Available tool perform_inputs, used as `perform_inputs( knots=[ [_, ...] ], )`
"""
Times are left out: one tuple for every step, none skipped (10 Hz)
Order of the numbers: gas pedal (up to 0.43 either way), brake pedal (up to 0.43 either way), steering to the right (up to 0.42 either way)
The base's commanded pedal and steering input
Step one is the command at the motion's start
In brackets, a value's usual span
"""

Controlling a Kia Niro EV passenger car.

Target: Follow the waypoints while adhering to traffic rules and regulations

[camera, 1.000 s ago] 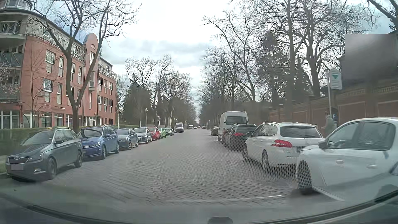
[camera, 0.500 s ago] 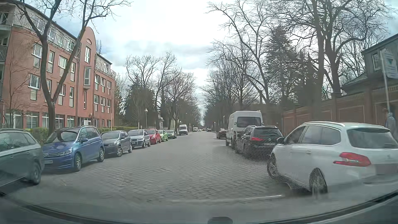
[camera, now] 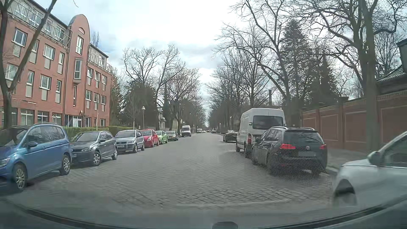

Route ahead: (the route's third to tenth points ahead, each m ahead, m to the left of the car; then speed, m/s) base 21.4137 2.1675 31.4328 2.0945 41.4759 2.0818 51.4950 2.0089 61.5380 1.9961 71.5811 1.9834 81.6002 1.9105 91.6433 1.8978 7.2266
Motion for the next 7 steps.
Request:
perform_inputs(
  knots=[
    [0.13, 0.0, 0.001],
    [0.13, 0.0, 0.0],
    [0.13, 0.0, -0.004],
    [0.118, 0.0, -0.004],
    [0.079, 0.0, -0.002],
    [0.067, 0.0, 0.001],
    [0.067, 0.0, 0.005]
  ],
)
